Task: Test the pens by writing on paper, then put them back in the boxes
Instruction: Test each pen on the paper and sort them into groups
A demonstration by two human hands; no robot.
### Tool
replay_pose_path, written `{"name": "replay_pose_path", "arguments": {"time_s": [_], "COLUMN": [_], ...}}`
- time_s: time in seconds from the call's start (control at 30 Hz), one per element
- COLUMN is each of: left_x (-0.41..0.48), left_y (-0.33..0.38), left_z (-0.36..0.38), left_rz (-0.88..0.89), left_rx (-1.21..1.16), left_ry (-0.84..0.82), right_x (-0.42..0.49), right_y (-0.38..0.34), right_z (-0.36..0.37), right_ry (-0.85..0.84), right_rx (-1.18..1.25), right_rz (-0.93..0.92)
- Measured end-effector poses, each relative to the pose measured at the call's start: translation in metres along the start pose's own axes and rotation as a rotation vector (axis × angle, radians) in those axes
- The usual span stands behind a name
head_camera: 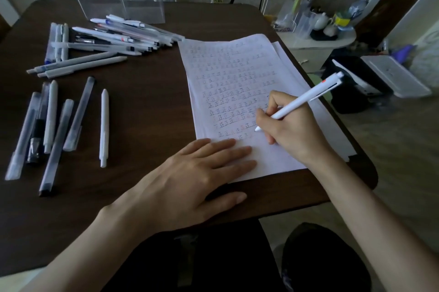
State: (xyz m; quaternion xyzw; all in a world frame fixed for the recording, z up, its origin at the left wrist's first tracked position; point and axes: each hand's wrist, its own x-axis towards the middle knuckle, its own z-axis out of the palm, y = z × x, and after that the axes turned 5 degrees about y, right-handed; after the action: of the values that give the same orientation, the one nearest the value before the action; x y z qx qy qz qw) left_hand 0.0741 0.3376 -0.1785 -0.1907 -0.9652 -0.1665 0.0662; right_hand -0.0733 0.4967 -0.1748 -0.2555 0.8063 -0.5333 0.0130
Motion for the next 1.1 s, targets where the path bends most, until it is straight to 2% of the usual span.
{"name": "replay_pose_path", "arguments": {"time_s": [0.57, 0.9, 1.1], "left_x": [-0.001, -0.0013, -0.0002], "left_y": [-0.0013, -0.0017, -0.0036], "left_z": [0.0008, 0.002, 0.0029], "left_rz": [-0.01, -0.011, -0.005], "left_rx": [-0.031, -0.045, -0.059], "left_ry": [0.006, 0.023, 0.024], "right_x": [-0.0002, -0.0019, -0.0013], "right_y": [-0.0029, -0.0037, -0.0025], "right_z": [-0.0018, -0.0026, -0.0021], "right_ry": [0.032, -0.04, -0.013], "right_rx": [-0.007, 0.013, -0.064], "right_rz": [-0.017, 0.015, -0.012]}}
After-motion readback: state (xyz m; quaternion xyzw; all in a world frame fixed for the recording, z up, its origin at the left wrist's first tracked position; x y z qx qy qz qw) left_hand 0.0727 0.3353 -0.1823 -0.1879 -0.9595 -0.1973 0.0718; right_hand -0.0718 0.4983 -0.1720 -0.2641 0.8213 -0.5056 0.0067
